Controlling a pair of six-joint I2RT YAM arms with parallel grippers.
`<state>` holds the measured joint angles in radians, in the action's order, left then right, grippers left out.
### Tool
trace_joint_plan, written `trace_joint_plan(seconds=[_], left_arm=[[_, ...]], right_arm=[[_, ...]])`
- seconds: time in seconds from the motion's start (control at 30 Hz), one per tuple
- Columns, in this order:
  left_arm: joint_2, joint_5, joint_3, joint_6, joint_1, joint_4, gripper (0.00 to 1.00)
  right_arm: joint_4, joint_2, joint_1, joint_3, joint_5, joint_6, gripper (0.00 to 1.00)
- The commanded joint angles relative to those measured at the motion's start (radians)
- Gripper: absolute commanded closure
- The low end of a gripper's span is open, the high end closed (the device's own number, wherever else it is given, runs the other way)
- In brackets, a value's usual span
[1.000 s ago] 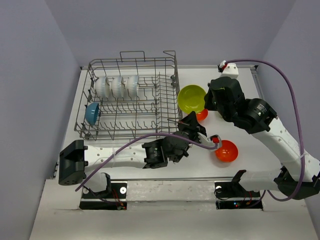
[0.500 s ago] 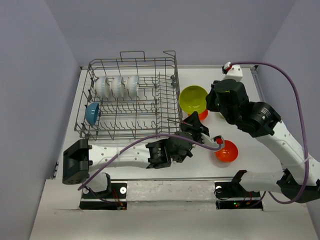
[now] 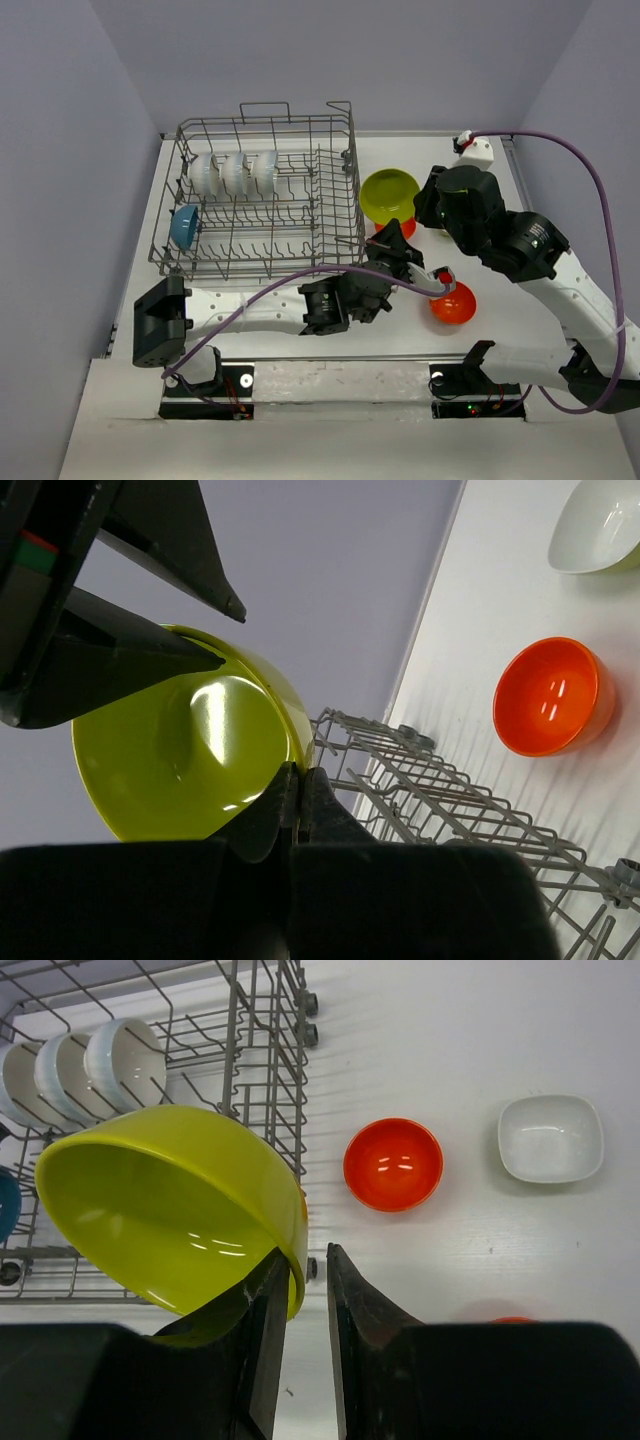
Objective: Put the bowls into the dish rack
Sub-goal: Pass from the right arm to the left
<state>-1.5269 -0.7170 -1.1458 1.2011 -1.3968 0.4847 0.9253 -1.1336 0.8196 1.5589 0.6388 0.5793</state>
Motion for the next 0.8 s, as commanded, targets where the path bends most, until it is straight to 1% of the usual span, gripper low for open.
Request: trace_joint_plan(seconds=[0.0,0.1,0.2,0.77], left_arm=[[0.013,-0.045,-0.058,0.038,-0.007,0.103,1.0],[0.011,-0.045,-0.057,0.041,-0.007,0.106,1.0],[0.011,-0.045,-0.052,0.046,-0.01,0.109,1.0],[0.004,-0.053,-0.052,0.049,-0.011,0.112,1.0]], right_arm=[[-0.019,0.023,0.003,-0.013,0.028,0.013,0.72],[-0.02,0.024,0.003,-0.014,0.032,0.011,0.71],[-0.022,0.028,0.003,-0.016,0.035,0.011,0.67],[-0.026,0.04,0.003,-0.02,0.039,0.005,0.65]])
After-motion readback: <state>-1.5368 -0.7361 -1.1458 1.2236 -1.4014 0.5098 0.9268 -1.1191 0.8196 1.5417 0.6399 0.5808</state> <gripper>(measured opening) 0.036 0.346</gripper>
